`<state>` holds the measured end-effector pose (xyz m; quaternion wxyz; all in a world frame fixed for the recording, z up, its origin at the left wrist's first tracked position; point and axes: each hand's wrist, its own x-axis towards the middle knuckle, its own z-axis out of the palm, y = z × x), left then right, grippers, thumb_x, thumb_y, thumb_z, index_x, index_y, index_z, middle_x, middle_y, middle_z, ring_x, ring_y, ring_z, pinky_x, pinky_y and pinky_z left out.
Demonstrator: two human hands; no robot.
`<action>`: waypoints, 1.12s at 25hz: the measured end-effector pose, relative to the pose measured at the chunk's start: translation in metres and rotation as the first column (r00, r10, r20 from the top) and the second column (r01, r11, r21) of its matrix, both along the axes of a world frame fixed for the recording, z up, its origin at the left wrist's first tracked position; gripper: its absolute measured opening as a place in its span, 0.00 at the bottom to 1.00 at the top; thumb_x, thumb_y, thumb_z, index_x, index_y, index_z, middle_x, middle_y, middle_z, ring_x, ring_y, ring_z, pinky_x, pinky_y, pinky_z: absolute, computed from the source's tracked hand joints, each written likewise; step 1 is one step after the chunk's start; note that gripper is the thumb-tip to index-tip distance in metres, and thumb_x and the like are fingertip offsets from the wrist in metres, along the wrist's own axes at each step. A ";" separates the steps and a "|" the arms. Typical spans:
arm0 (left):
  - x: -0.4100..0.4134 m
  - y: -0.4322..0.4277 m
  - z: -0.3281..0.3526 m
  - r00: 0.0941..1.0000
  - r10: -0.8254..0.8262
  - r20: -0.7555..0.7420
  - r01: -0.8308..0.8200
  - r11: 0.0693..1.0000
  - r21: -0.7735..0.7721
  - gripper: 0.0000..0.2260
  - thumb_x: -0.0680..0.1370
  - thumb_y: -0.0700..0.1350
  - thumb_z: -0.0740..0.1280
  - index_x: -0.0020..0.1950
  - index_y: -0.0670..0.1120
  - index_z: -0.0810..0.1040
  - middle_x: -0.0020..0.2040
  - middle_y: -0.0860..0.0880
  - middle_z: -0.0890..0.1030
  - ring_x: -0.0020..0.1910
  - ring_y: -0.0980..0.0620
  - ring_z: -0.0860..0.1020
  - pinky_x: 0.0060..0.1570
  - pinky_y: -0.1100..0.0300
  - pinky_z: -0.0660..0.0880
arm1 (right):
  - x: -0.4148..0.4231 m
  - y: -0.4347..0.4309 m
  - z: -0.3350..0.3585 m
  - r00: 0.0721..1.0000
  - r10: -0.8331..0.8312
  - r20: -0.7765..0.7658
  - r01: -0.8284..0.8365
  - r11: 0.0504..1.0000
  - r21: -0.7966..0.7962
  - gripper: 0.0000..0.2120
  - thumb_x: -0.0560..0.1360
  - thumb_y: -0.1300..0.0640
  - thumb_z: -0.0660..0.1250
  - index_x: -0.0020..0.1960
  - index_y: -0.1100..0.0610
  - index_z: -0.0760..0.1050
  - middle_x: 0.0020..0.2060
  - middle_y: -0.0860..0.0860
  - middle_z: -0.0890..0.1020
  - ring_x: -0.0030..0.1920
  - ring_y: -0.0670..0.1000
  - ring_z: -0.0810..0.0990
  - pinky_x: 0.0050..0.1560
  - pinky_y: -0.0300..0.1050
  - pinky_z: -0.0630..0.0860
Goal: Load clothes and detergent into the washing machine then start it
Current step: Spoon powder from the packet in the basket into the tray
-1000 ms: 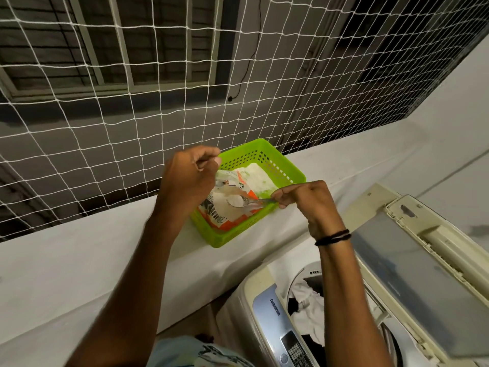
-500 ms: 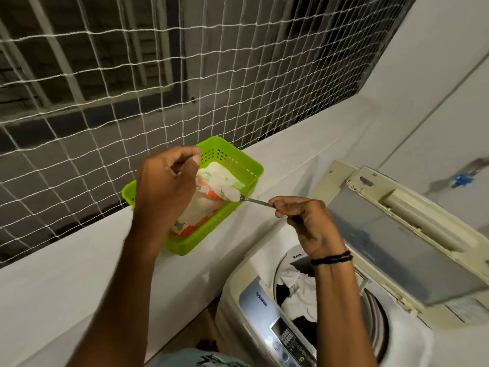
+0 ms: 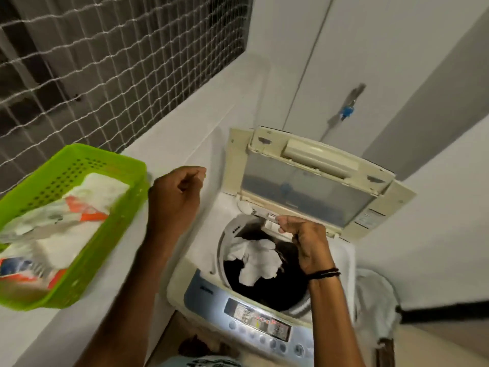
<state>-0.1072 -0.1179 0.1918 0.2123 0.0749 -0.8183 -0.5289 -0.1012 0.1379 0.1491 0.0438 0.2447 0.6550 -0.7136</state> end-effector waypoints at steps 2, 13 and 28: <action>-0.018 0.039 -0.023 0.993 -0.097 0.066 0.098 0.995 -0.012 0.08 0.78 0.42 0.67 0.54 0.47 0.85 0.48 0.53 0.86 0.47 0.56 0.83 0.48 0.68 0.76 | 0.000 0.031 -0.017 0.987 -0.162 0.020 0.162 0.987 -0.009 0.09 0.69 0.72 0.68 0.44 0.64 0.85 0.35 0.52 0.86 0.35 0.46 0.83 0.32 0.34 0.77; -0.084 0.173 -0.199 0.734 -0.347 0.584 0.465 0.883 -0.060 0.10 0.79 0.36 0.63 0.57 0.38 0.81 0.55 0.40 0.83 0.57 0.41 0.80 0.47 0.65 0.68 | -0.046 0.111 -0.134 0.877 -0.455 0.154 0.415 0.879 0.233 0.06 0.71 0.62 0.72 0.39 0.52 0.83 0.37 0.49 0.80 0.42 0.48 0.77 0.46 0.38 0.72; -0.099 0.177 -0.243 0.553 -0.420 0.720 0.588 0.809 0.020 0.22 0.77 0.34 0.61 0.71 0.44 0.73 0.67 0.42 0.78 0.67 0.42 0.74 0.59 0.64 0.66 | -0.051 0.095 -0.209 0.976 -0.218 -0.025 0.184 0.753 0.632 0.10 0.75 0.61 0.70 0.54 0.54 0.86 0.49 0.52 0.87 0.49 0.50 0.85 0.56 0.43 0.78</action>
